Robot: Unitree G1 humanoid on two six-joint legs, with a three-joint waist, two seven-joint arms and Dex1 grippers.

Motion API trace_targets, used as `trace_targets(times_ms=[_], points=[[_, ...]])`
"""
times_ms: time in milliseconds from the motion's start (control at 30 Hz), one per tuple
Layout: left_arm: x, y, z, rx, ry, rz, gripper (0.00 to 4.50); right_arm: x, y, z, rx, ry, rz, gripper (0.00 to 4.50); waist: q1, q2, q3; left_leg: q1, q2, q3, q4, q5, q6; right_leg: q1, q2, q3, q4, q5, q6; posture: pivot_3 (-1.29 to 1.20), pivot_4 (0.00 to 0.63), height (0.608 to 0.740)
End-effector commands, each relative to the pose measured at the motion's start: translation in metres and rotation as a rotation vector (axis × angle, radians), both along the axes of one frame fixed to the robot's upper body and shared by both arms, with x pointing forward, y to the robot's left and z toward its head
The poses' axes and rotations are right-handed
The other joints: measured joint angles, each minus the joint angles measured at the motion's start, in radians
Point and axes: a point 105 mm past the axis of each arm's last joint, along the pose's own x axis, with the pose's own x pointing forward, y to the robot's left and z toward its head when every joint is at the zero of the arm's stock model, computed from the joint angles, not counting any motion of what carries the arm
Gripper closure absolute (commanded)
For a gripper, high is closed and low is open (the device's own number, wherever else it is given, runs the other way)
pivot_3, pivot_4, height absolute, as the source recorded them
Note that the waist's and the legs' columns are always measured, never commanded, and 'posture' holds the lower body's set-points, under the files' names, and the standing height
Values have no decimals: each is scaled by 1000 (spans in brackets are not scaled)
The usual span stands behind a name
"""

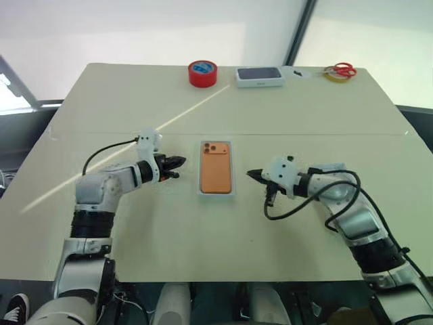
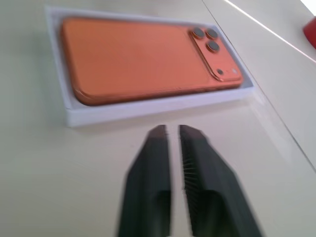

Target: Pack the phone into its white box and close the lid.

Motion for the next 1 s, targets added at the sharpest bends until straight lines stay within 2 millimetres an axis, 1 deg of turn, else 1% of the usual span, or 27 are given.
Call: trace_targets(times_ms=[33,100,133,233,300,367,433,567,633,700,767,833,900,933,1000], points=[[5,-16,3,48,-67,-37,4500,14,4,10,-47,-107,-25,4451,0,0,0,-1,0,0,0,0,0,0,0,0,0,0,0,0,150,740],[3,-30,-12,82,-21,-77,4500,18,6,3,-110,-115,-16,4451,0,0,0,-1,0,0,0,0,0,-1,0,0,0,0,0,0,150,740],[1,-36,-16,48,18,-81,4500,19,8,-2,-133,-110,-7,4451,0,0,0,-1,0,0,0,0,0,-1,0,0,0,0,0,0,150,740],[-3,-44,-22,-48,102,-90,4500,20,12,-6,-138,-104,5,4451,-1,0,0,0,0,0,0,0,0,0,0,0,0,0,0,0,150,740],[-6,-50,-28,-31,116,-123,4500,20,13,-9,-149,-106,8,4451,-1,0,0,0,0,0,0,0,0,0,0,0,1,0,0,0,150,740],[-10,-61,-29,-58,135,-158,4500,19,13,-11,-153,-103,11,4451,0,0,0,1,0,0,0,0,0,1,0,0,1,0,0,0,150,740],[-14,-76,-25,-98,150,-206,4500,17,11,-12,-157,-99,10,4451,2,0,0,2,0,0,0,0,0,2,0,0,1,0,0,0,150,740],[-25,-106,-21,-120,153,-318,4500,14,-7,-10,-164,-88,-21,4451,12,0,0,2,-1,-1,1,0,1,4,-1,0,1,0,1,0,150,740],[-27,-113,-18,-138,156,-340,4500,11,-11,-10,-172,-82,-23,4451,21,0,0,3,-2,0,1,0,1,4,-1,0,1,0,1,0,150,740],[-29,-129,-14,-177,166,-376,4500,5,-20,-14,-191,-66,-33,4451,28,0,0,3,-2,0,1,0,1,4,-1,0,1,0,1,0,150,740],[-34,-145,-13,-180,165,-420,4500,-1,-31,-17,-214,-54,-45,4451,30,0,0,3,-2,-1,1,0,1,4,-1,-1,1,0,1,0,150,740],[-32,-153,-15,-162,151,-427,4500,-5,-44,-16,-227,-36,-66,4451,31,0,0,2,-2,0,1,-1,2,5,-2,-1,0,0,1,0,150,740],[-35,-159,-20,-129,142,-474,4500,-9,-55,-14,-239,-14,-80,4451,31,0,0,2,-2,-1,2,-1,2,5,-2,-1,-1,0,1,0,150,740],[-38,-161,-22,-107,133,-507,4500,-12,-60,-14,-238,8,-81,4451,29,0,0,2,-2,-1,2,-1,2,5,-2,-1,-1,0,1,0,150,740],[-37,-162,-26,-72,126,-533,4500,-15,-68,-13,-259,5,-88,4451,27,0,0,3,-2,0,2,-1,2,5,-2,-1,-1,0,1,0,150,740]])
